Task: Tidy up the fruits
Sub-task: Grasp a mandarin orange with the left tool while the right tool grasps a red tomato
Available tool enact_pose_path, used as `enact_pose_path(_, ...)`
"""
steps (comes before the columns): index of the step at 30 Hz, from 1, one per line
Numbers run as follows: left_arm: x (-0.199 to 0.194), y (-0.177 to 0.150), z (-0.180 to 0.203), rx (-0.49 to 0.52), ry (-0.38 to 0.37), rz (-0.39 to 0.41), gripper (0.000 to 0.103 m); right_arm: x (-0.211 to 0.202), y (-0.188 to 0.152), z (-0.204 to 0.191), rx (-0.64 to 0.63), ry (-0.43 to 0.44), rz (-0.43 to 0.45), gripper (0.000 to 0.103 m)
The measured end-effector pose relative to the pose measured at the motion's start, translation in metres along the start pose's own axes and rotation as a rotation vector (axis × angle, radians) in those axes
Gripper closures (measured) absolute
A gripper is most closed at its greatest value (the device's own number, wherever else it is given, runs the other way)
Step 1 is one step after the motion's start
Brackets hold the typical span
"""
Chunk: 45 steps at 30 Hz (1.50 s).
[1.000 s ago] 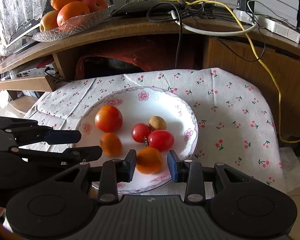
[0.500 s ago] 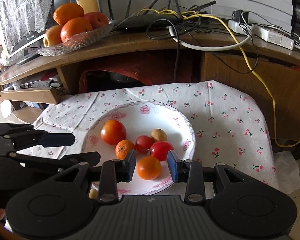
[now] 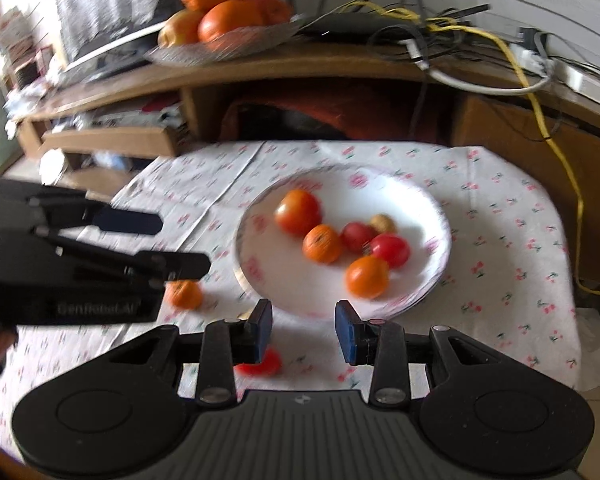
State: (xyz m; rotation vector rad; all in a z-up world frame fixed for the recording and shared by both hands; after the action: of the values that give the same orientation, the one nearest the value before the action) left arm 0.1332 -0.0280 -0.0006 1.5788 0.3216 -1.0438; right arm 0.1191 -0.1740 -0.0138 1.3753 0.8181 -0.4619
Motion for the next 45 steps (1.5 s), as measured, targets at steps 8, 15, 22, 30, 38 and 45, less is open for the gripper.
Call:
enact_pose_path(8, -0.009, -0.019, -0.004, 0.007, -0.012, -0.041, 0.04, 0.008, -0.02, -0.024, -0.113, 0.056, -0.063, 0.067)
enact_pose_path(15, -0.006, -0.029, -0.005, 0.008, -0.039, -0.063, 0.038, 0.022, -0.025, -0.034, -0.165, 0.083, -0.092, 0.065)
enact_pose_path(22, 0.005, -0.038, -0.013, 0.015, -0.053, -0.09, 0.037, 0.041, -0.02, -0.029, -0.134, 0.074, -0.102, 0.062)
enact_pose_path(30, 0.026, -0.036, -0.018, 0.031, -0.063, -0.102, 0.041, 0.039, -0.021, -0.028, -0.129, 0.067, -0.074, 0.066)
enact_pose_path(38, 0.04, -0.035, -0.029, -0.026, -0.054, -0.118, 0.061, 0.034, -0.02, -0.022, -0.093, 0.063, -0.09, 0.07)
enact_pose_path(45, 0.035, -0.037, -0.027, -0.031, -0.051, -0.127, 0.063, 0.03, -0.022, -0.016, -0.083, 0.035, -0.1, 0.07)
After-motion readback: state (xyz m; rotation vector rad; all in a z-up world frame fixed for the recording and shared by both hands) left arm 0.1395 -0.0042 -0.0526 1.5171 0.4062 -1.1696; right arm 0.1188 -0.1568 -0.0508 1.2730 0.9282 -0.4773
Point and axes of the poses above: each gripper's, at about its wrist camera, not at the fingertips, and x roughly the way its jaws point, z to its right, y to its top, the point moved 1 cm from there along x, roughly the way its jaws point, and after that the axes turned 10 degrees about -y, right-handed, at the moved point
